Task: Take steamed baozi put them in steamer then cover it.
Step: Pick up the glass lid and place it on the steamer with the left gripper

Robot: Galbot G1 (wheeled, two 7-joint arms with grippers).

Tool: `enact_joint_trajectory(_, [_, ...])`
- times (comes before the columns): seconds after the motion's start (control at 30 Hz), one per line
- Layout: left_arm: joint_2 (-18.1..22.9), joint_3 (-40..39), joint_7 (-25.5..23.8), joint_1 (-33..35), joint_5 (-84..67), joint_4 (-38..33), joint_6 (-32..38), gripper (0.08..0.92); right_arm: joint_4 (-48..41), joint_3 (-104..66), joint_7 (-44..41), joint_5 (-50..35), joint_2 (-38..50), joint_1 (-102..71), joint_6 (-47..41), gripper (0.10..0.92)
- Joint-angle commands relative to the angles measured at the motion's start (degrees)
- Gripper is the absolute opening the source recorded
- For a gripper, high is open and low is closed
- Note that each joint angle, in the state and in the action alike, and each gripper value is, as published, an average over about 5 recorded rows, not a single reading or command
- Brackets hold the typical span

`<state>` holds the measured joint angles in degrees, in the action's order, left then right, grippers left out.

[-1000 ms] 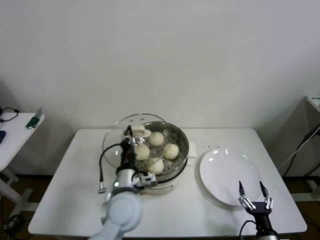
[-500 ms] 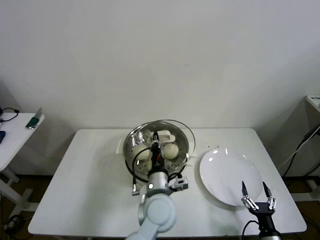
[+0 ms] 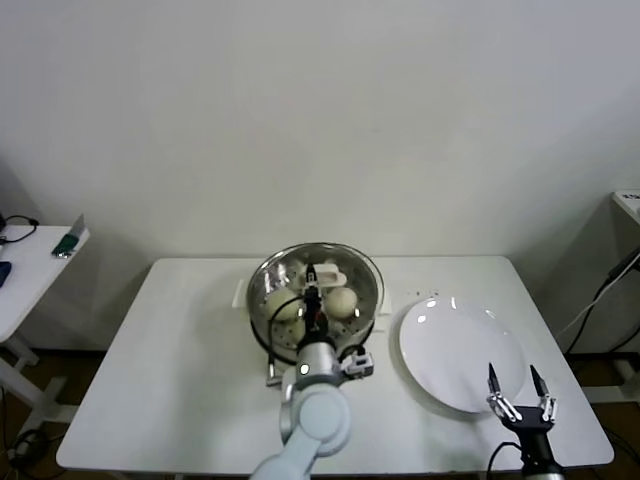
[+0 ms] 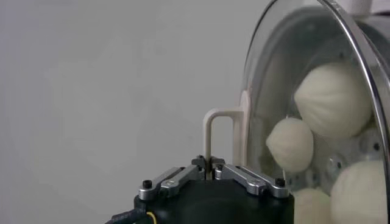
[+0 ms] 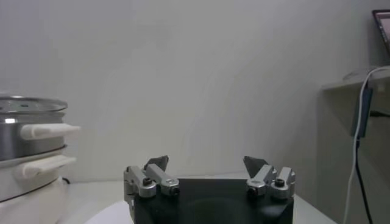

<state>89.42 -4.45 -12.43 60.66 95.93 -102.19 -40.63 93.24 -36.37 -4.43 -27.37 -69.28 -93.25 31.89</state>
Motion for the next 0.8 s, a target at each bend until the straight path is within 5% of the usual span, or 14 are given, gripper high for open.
enact_joint_trajectory(0.03, [-1.7,1.3,0.5,-0.6,0.3,2.1,0.0,0.142,-0.3,0.0,-0.1,-0.2,0.0,-0.1,0.4,0.823])
enact_joint_trajectory(0.67, [-3.7,-0.7,2.7,-0.4,-4.7,-1.8,-2.4,0.148,0.3,0.4,-0.4,0.2,-0.5,-0.1,0.0,0.823])
enact_joint_trajectory(0.8, [-6.2,-2.0,1.6,0.2,-7.3,-6.1,-3.6,0.225,0.4,0.3,-0.4,0.1,-0.4,0.2,-1.2,0.823])
